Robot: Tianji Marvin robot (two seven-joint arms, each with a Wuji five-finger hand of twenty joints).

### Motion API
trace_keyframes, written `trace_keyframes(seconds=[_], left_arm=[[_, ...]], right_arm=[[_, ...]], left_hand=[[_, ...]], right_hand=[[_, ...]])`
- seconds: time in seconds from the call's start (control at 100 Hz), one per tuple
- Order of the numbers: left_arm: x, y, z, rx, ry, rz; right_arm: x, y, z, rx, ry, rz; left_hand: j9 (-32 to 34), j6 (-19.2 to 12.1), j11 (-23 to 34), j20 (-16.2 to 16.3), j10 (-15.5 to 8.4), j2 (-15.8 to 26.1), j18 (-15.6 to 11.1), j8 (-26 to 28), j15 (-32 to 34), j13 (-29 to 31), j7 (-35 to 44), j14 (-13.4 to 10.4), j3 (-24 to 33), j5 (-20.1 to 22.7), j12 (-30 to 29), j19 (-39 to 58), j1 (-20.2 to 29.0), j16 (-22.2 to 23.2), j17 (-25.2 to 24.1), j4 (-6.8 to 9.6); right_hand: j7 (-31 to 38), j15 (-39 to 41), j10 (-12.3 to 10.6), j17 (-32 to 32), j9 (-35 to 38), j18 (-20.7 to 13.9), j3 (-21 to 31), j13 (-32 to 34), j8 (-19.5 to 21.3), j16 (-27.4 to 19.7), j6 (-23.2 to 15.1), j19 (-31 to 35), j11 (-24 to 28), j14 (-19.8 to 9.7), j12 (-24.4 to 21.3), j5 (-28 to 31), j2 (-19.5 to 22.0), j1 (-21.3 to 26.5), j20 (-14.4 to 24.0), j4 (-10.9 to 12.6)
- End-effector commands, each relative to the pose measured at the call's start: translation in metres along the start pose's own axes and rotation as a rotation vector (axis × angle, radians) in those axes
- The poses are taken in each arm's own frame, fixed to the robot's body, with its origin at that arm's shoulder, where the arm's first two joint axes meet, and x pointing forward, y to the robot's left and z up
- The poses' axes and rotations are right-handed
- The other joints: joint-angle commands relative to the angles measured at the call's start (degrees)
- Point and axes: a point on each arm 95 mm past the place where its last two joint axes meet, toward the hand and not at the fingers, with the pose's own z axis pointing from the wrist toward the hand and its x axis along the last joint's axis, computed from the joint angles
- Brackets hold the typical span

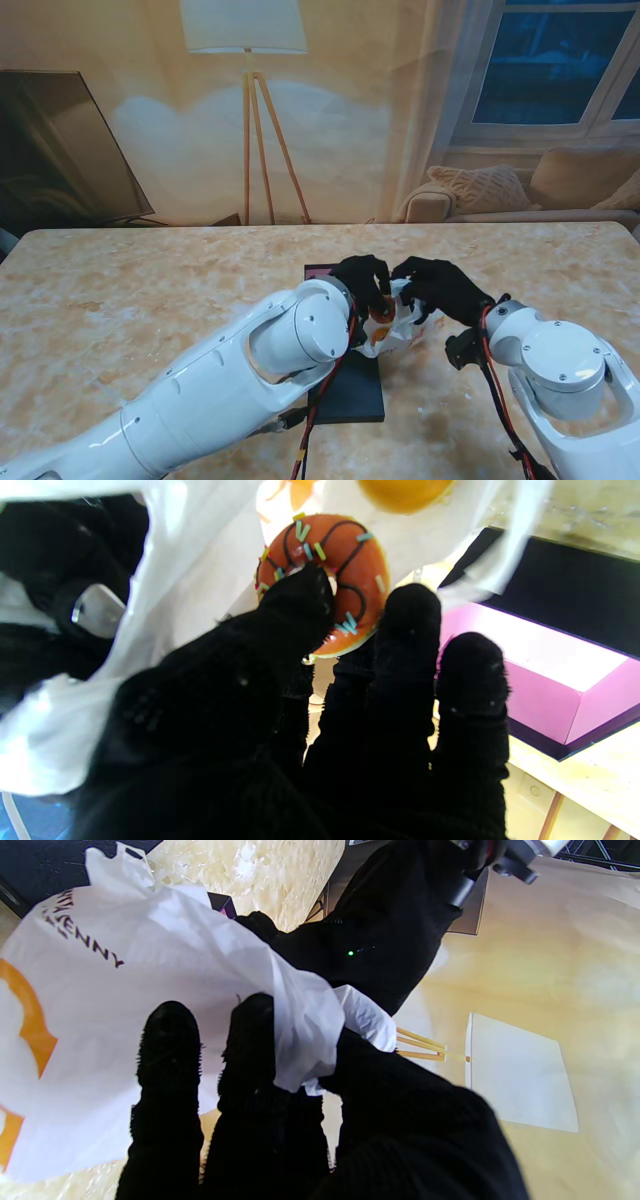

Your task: Pack mini donuts into a plastic bag, tie the opening and put the bag into the gift box

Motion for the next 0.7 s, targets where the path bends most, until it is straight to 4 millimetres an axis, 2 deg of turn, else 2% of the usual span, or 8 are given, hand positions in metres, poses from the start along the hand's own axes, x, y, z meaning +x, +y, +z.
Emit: trace_keyframes(seconds=[0.0, 0.08, 0.18, 0.2, 0.26, 0.41, 0.61, 0.69], left_arm=[[0.0, 0.008, -0.001, -0.023, -0.001, -0.01], [-0.001, 0.01, 0.0, -0.017, -0.01, -0.013], [-0.001, 0.01, 0.003, -0.01, -0.029, -0.024], [-0.001, 0.01, 0.003, -0.009, -0.033, -0.028], [-0.001, 0.009, 0.003, -0.007, -0.044, -0.042], [-0.001, 0.006, 0.0, -0.018, -0.072, -0.088], [-0.003, 0.002, -0.004, -0.043, -0.113, -0.15], [-0.004, 0.0, -0.004, -0.049, -0.122, -0.159]], right_arm=[[0.0, -0.007, 0.0, 0.023, -0.002, 0.022], [0.001, -0.008, 0.0, 0.026, -0.003, 0.033], [0.001, -0.008, 0.0, 0.031, -0.003, 0.037], [0.001, -0.008, 0.0, 0.031, -0.003, 0.037], [0.0, -0.009, 0.0, 0.033, -0.003, 0.036], [0.0, -0.01, 0.002, 0.031, -0.008, 0.031], [0.001, -0.013, 0.006, 0.02, -0.017, 0.023], [0.002, -0.014, 0.008, 0.02, -0.018, 0.029]], left_hand=[[2.9, -0.7, 1.6, -1.6, 1.3, -1.6, -1.8, -1.0, 1.4, 2.5, 2.7, -2.8, 3.5, 1.6, -0.9, 1.7, 0.0, -1.3, 1.6, -0.57], [2.8, 0.1, 0.6, -2.7, 1.8, -1.8, -3.2, -4.6, -0.2, 3.2, 0.3, -3.3, 4.1, 2.8, -3.2, 1.2, -0.3, -2.1, 2.8, -0.96], [0.5, 1.8, 1.4, -4.2, 3.0, -1.8, -4.0, -8.5, -2.7, 2.9, -3.6, -2.7, 4.3, 3.6, -7.2, 0.6, -0.9, -1.9, 3.0, -1.09], [-0.4, 2.3, 2.2, -4.5, 3.4, -2.0, -4.3, -9.1, -3.2, 3.1, -5.0, -3.9, 4.8, 3.9, -8.4, 0.4, -1.3, -1.9, 3.1, -1.27], [-2.3, 3.6, 3.1, -4.7, 4.2, -2.2, -5.5, -10.7, -3.4, 3.5, -8.1, -4.6, 5.1, 4.4, -10.2, 0.9, -2.1, -1.8, 4.2, -1.44], [-6.3, 4.6, 4.0, -4.8, 5.0, -2.1, -6.6, -10.5, -4.3, 3.3, -12.6, -5.1, 6.7, 4.3, -13.8, 1.1, -3.1, -1.7, 5.8, -1.47], [-8.7, 5.1, 4.3, -5.6, 5.5, -1.9, -7.1, -9.4, -7.6, 3.0, -15.7, -3.4, 8.0, 4.1, -16.2, 0.1, -3.1, -3.2, 8.1, -1.3], [-8.6, 5.2, 4.6, -5.7, 5.5, -2.3, -8.8, -9.0, -7.7, 3.7, -15.7, -3.1, 8.2, 4.3, -16.5, 1.3, -3.0, -4.0, 10.7, -1.34]], right_hand=[[2.4, -0.2, -2.3, 0.8, 1.1, -0.4, 0.4, 1.6, -0.1, -1.3, 0.3, 0.3, 0.3, -2.2, -0.7, 0.5, 1.6, 0.8, -0.8, -0.1], [2.4, -0.3, -2.4, 1.0, 1.2, -0.4, 0.4, 1.7, -0.1, -1.4, 0.2, 0.3, 0.3, -2.3, -0.8, 0.5, 1.6, 0.8, -0.9, -0.1], [2.4, -0.3, -2.3, 1.0, 1.2, -0.4, 0.4, 1.8, -0.2, -1.4, 0.2, 0.3, 0.3, -2.3, -0.8, 0.5, 1.6, 0.7, -0.9, -0.1], [2.4, -0.3, -2.3, 1.0, 1.2, -0.4, 0.4, 1.8, -0.2, -1.4, 0.2, 0.3, 0.3, -2.3, -0.8, 0.5, 1.6, 0.7, -1.0, -0.1], [2.4, -0.3, -2.3, 1.0, 1.2, -0.4, 0.4, 1.8, -0.2, -1.4, 0.2, 0.3, 0.3, -2.3, -0.9, 0.5, 1.6, 0.7, -1.0, -0.1], [2.4, -0.4, -2.4, 1.0, 1.2, -0.4, 0.4, 1.8, -0.3, -1.5, 0.3, 0.3, 0.3, -2.3, -0.9, 0.5, 1.7, 0.7, -1.1, -0.1], [2.5, -0.4, -2.3, 0.9, 1.0, -0.4, 0.4, 1.7, -0.3, -1.4, 0.4, 0.3, 0.4, -2.3, -0.9, 0.3, 1.7, 0.8, -1.1, -0.1], [2.6, -0.4, -2.4, 0.9, 0.9, -0.4, 0.4, 1.6, -0.3, -1.4, 0.4, 0.3, 0.5, -2.4, -0.9, 0.2, 1.8, 0.8, -1.1, -0.1]])
